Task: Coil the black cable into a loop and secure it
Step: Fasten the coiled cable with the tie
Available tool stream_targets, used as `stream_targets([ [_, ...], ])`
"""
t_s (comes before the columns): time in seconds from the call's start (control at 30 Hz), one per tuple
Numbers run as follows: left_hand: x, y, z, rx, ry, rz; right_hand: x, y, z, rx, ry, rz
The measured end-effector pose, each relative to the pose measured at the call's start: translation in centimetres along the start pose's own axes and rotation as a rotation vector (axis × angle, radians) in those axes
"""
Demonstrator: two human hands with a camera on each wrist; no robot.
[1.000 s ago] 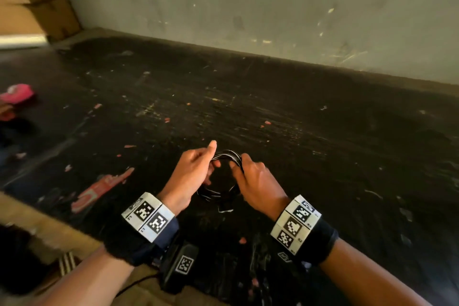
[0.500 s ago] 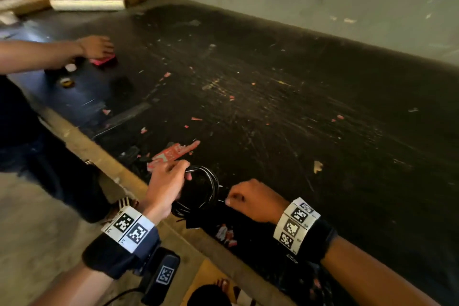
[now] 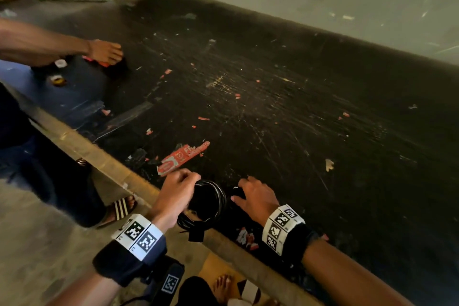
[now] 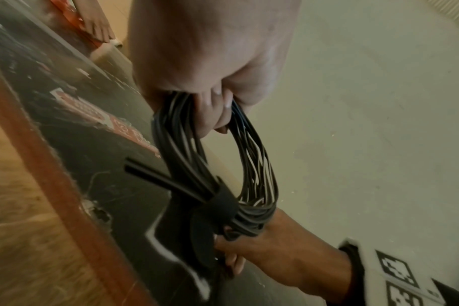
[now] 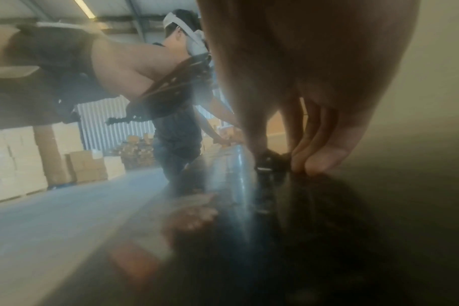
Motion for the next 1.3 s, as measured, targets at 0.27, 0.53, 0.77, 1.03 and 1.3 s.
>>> stream_targets([
  [0.27, -4.6, 0.4, -1.0, -0.062, 0.158, 0.295, 3.1, -1.0, -2.3, -0.032, 0.506, -0.147],
  [0.53, -14.2, -2.3, -5.5, -0.293, 0.267, 0.641, 10.2, -7.2, -3.9, 0.189, 0.451, -0.444],
  [0.77, -20.3, -4.8, -8.6, -0.492, 0.346, 0.651, 13.2, -10.9, -9.6, -0.034, 0.354, -0.579],
  [1.03, -26.0, -7.3, -11.2, -0.388, 0.172, 0.596, 15.5, -14.0, -18.7, -0.328, 0.906, -0.765],
  [1.3, -30.3, -9.5, -11.7, -0.042, -0.118, 0.710, 17.9, -17.4, -20.8, 0.090, 1.128, -0.507],
])
Point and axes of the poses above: each hand's wrist, its own y-axis towards the middle knuckle, its own x-axis out of the back of the hand, z = x × y, the point moved 9 cm from there along y, towards the middle knuckle, and after that the axes turned 4 degrees about -y, right-handed, at the moved point
